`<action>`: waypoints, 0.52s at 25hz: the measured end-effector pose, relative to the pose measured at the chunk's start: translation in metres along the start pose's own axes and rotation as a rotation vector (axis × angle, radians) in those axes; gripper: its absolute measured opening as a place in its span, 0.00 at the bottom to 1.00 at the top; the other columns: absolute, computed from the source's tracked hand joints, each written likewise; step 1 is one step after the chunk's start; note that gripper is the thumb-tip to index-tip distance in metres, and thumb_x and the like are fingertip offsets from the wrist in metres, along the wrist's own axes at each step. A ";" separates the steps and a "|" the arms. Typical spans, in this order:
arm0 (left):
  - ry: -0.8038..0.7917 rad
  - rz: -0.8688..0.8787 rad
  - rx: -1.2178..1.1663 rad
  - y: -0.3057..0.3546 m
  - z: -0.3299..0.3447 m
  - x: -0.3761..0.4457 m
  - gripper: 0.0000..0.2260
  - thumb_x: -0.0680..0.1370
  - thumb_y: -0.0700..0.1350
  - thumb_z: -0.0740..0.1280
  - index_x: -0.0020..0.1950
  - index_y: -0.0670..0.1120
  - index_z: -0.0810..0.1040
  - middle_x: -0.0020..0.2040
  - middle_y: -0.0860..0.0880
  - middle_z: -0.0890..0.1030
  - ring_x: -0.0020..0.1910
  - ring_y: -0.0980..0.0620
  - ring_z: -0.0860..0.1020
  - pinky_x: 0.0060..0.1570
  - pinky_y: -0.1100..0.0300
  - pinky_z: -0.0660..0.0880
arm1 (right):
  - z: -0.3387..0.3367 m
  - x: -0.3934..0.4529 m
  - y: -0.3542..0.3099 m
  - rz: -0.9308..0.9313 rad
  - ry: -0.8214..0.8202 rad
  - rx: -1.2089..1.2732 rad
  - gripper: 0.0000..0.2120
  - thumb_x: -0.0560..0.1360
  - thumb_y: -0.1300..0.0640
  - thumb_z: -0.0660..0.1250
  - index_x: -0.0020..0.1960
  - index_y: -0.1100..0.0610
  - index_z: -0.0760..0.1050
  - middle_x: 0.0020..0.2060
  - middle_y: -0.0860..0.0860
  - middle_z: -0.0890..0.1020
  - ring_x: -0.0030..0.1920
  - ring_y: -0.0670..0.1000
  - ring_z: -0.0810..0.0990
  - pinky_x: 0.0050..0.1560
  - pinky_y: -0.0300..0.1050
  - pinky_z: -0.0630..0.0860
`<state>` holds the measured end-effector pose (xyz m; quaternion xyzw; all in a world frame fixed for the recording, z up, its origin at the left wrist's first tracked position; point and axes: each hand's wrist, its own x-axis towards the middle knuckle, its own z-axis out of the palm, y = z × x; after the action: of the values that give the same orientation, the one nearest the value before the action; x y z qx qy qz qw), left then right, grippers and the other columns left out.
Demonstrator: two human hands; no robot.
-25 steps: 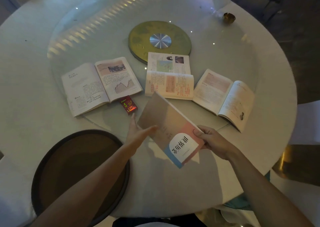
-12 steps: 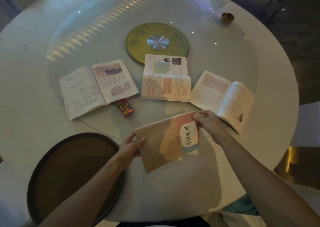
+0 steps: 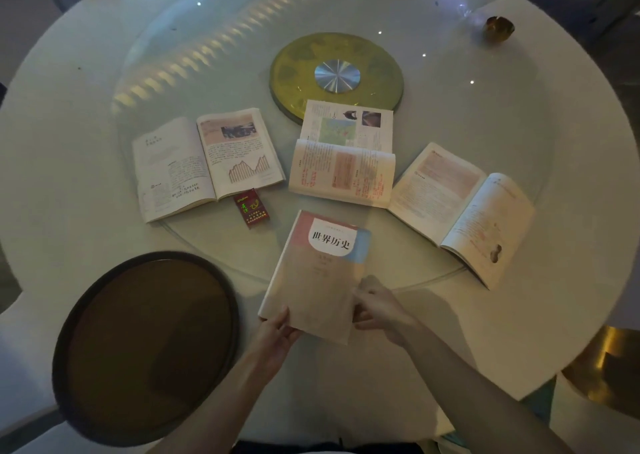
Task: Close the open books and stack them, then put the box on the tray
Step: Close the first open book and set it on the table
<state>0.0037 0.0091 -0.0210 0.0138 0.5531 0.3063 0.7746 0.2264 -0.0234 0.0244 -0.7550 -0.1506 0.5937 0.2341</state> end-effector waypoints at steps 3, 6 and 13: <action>0.093 0.012 0.271 -0.009 -0.004 0.000 0.12 0.81 0.38 0.66 0.64 0.37 0.75 0.54 0.39 0.83 0.50 0.42 0.83 0.46 0.50 0.83 | 0.004 0.013 0.004 -0.066 0.067 -0.110 0.13 0.77 0.65 0.65 0.35 0.58 0.69 0.33 0.59 0.74 0.33 0.54 0.72 0.33 0.46 0.69; 0.228 0.064 0.790 -0.007 -0.002 0.002 0.14 0.78 0.44 0.71 0.59 0.36 0.80 0.44 0.42 0.83 0.39 0.46 0.82 0.39 0.55 0.79 | -0.007 0.027 0.009 -0.094 0.123 -0.110 0.08 0.72 0.68 0.63 0.40 0.57 0.67 0.36 0.57 0.73 0.36 0.53 0.71 0.34 0.47 0.67; 0.393 0.461 2.044 0.027 0.046 0.001 0.22 0.75 0.62 0.65 0.59 0.47 0.74 0.54 0.46 0.80 0.55 0.45 0.81 0.51 0.52 0.78 | -0.048 0.040 0.013 -0.187 0.084 -0.141 0.07 0.78 0.60 0.68 0.41 0.56 0.77 0.38 0.54 0.82 0.38 0.52 0.79 0.41 0.48 0.75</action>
<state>0.0310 0.0459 0.0055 0.7119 0.6471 -0.1673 0.2159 0.2818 -0.0222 -0.0063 -0.7764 -0.2518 0.5252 0.2408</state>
